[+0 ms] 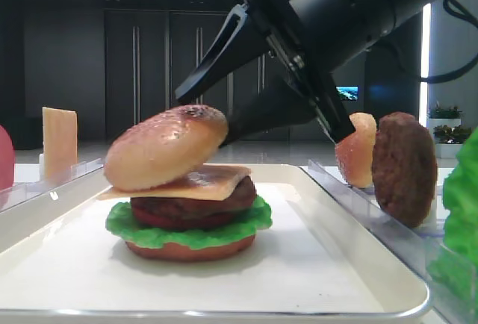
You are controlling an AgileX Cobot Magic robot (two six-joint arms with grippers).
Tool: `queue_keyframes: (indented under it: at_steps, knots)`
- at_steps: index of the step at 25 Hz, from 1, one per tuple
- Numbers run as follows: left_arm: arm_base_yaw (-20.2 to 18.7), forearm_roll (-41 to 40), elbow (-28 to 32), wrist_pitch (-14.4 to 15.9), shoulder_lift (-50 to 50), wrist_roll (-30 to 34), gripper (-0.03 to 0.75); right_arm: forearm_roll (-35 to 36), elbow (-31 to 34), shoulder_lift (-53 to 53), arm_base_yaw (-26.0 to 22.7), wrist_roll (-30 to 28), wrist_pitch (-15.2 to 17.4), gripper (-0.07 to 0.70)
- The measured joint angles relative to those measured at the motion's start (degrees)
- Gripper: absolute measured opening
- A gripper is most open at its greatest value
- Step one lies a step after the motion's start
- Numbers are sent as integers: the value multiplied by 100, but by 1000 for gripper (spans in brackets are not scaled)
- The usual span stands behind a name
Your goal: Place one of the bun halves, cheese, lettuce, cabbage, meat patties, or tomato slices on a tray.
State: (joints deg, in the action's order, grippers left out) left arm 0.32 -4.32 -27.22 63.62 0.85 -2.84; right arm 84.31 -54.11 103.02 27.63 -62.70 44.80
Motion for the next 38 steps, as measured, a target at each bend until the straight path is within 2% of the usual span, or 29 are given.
queue_keyframes:
  at_steps: [3, 6, 8, 12, 13, 15, 17, 18, 19, 20, 22, 24, 26, 28, 31, 35, 38]
  knots:
    - [0, 0, 0, 0, 0, 0, -1, -581, -213, -15, 0, 333, -174, 403]
    - [0, 0, 0, 0, 0, 0, -1, -1292, -635, -138, 0, 861, -235, 427]
    - [0, 0, 0, 0, 0, 0, -1, -1933, -999, -266, 0, 1419, -224, 433]
    - [0, 0, 0, 0, 0, 0, -1, -3781, -1785, -495, 30, 3061, -81, 434]
    - [0, 0, 0, 0, 0, 0, -1, -4380, -1906, -531, 36, 3640, -59, 434]
    - [0, 0, 0, 0, 0, 0, -1, -5781, -2135, -559, 25, 5099, 58, 434]
    - [0, 0, 0, 0, 0, 0, -1, -7587, -2252, -559, -93, 6387, 327, 434]
    - [0, 0, 0, 0, 0, 0, -1, -8344, -2290, -559, -222, 6903, 511, 434]
    - [0, 0, 0, 0, 0, 0, -1, -8772, -2331, -559, -462, 7158, 690, 434]
    - [0, 0, 0, 0, 0, 0, -1, -9120, -2388, -559, -787, 7254, 844, 434]
    - [0, 0, 0, 0, 0, 0, -1, -9294, -2592, -559, -1523, 7116, 1166, 435]
    - [0, 0, 0, 0, 0, 0, -1, -9155, -2760, -582, -2349, 6827, 1415, 435]
    - [0, 0, 0, 0, 0, 0, -1, -8933, -2800, -646, -2961, 6584, 1627, 435]
    - [0, 0, 0, 0, 0, 0, -1, -8670, -2791, -747, -3359, 6357, 1884, 435]
    - [0, 0, 0, 0, 0, 0, -1, -8431, -2369, -1134, -3475, 6200, 2065, 433]
    - [0, 0, 0, 0, 0, 0, -1, -8331, -854, -2372, -3475, 6136, 2012, 433]
    - [0, 0, 0, 0, 0, 0, -1, -8330, 206, -3496, -3475, 6134, 2110, 433]
